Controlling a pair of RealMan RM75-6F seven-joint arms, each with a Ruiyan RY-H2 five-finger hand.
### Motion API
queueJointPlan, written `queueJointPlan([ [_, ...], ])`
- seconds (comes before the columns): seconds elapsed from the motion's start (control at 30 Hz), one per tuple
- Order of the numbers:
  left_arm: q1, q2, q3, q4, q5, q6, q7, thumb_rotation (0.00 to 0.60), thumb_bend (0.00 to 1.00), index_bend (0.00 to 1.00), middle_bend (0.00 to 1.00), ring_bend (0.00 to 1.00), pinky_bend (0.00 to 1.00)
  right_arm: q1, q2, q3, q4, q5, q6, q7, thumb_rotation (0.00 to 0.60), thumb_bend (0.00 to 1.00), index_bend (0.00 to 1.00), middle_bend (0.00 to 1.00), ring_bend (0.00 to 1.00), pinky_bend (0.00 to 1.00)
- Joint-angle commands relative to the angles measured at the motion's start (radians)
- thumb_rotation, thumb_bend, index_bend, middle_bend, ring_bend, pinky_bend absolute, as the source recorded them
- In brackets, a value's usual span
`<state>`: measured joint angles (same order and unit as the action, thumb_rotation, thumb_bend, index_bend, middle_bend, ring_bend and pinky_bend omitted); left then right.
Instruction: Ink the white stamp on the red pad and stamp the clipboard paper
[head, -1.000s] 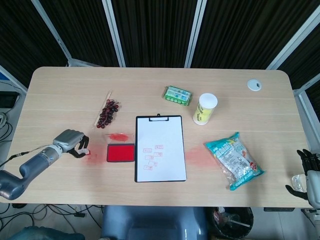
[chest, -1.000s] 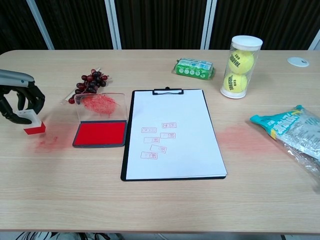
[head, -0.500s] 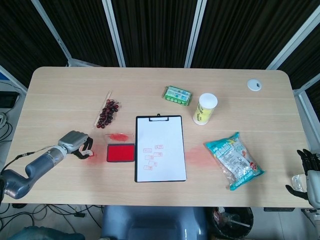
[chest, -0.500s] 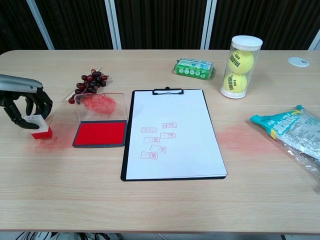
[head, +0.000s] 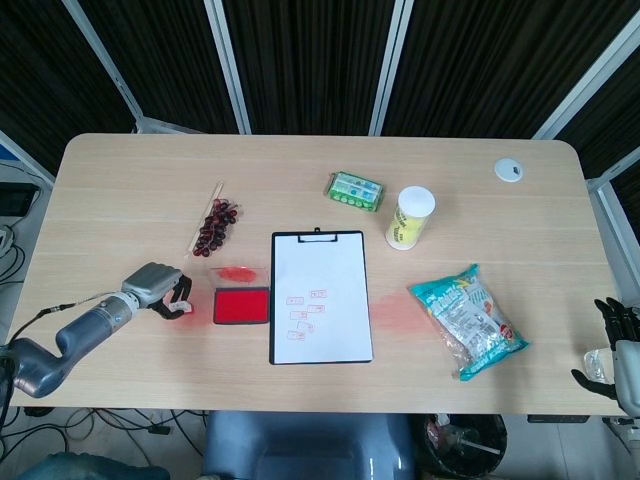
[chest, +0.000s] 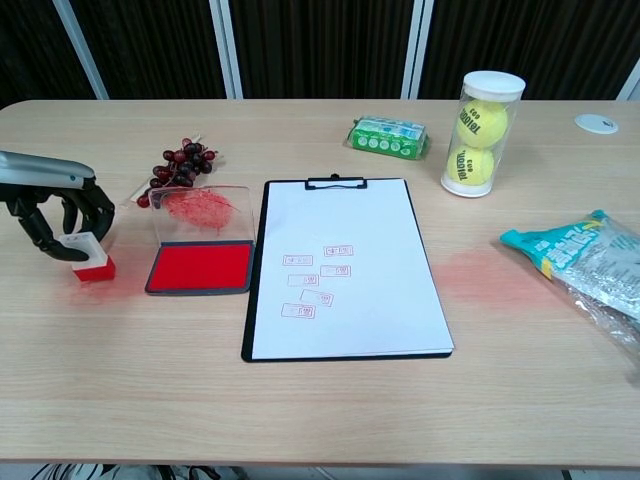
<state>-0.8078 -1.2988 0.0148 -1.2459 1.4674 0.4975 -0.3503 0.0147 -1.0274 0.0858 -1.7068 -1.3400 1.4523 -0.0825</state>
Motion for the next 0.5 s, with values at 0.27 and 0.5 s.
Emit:
queueJointPlan([
  [0.27,-0.012,-0.016,0.014,0.021,0.001,-0.008,0.011,0.600,0.43,0.61,0.59,0.35,0.39,0.000,0.000,0.000,0.000,0.001,-0.001,0.000,0.600,0.09,0.13,0.10,0.16,0.16],
  [0.5,-0.014,-0.020,0.015,0.020,-0.010,0.001,0.026,0.600,0.43,0.59,0.58,0.35,0.39,0.000,0.000,0.001,0.001,0.003,-0.001,0.001,0.600,0.09,0.13,0.10,0.16,0.16],
])
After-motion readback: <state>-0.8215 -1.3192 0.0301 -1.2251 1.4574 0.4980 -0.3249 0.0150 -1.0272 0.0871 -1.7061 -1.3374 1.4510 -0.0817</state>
